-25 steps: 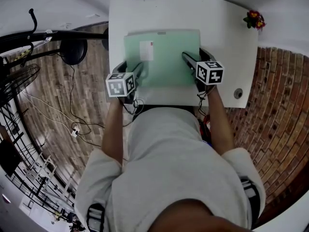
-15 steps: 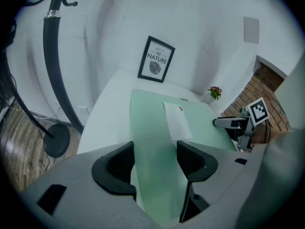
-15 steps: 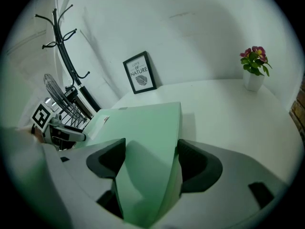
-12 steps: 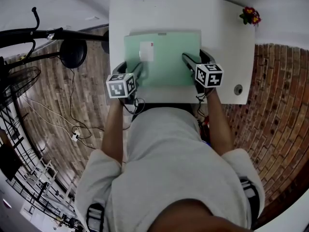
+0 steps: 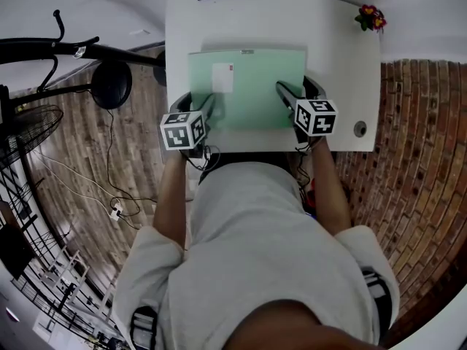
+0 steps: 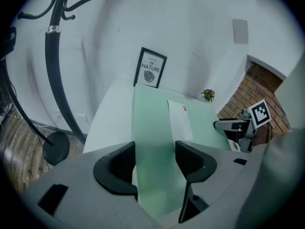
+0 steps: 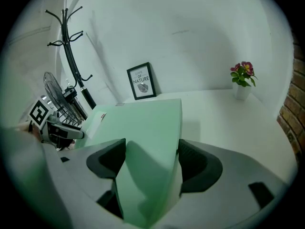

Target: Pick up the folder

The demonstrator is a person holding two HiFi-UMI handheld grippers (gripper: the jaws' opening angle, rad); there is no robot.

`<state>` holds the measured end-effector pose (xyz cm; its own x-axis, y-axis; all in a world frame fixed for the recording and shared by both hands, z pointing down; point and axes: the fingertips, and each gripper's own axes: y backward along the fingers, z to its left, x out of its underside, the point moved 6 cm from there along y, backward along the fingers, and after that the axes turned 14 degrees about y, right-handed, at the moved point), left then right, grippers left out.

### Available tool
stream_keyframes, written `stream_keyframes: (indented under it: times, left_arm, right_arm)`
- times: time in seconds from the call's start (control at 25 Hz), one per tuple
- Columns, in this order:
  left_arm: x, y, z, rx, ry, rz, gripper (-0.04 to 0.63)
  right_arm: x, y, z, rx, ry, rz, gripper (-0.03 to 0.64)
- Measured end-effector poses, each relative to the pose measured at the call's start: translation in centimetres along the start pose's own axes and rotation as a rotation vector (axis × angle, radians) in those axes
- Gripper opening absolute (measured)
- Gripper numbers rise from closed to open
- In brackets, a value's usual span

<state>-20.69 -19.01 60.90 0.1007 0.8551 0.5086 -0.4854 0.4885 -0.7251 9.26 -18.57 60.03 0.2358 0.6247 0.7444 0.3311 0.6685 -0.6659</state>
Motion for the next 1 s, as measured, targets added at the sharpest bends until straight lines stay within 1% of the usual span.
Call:
stream_keyframes:
  times: [0.28, 0.52, 1.0]
  left_arm:
    - [0.3, 1.5, -0.7, 0.009, -0.031, -0.043, 0.268]
    - [0.1, 2.7, -1.5, 0.014, -0.051, -0.095, 0.268]
    - [-0.1, 5.3, -2.9, 0.058, -0.118, -0.164, 0.268]
  right_arm:
    - [-0.4, 2.2, 1.1, 0.054, 0.03, -0.06, 0.345]
    - [-1.0, 4.1, 1.7, 0.103, 0.045, -0.127, 0.345]
    - [-1.7, 7.6, 3.0, 0.174, 0.039, -0.194, 0.345]
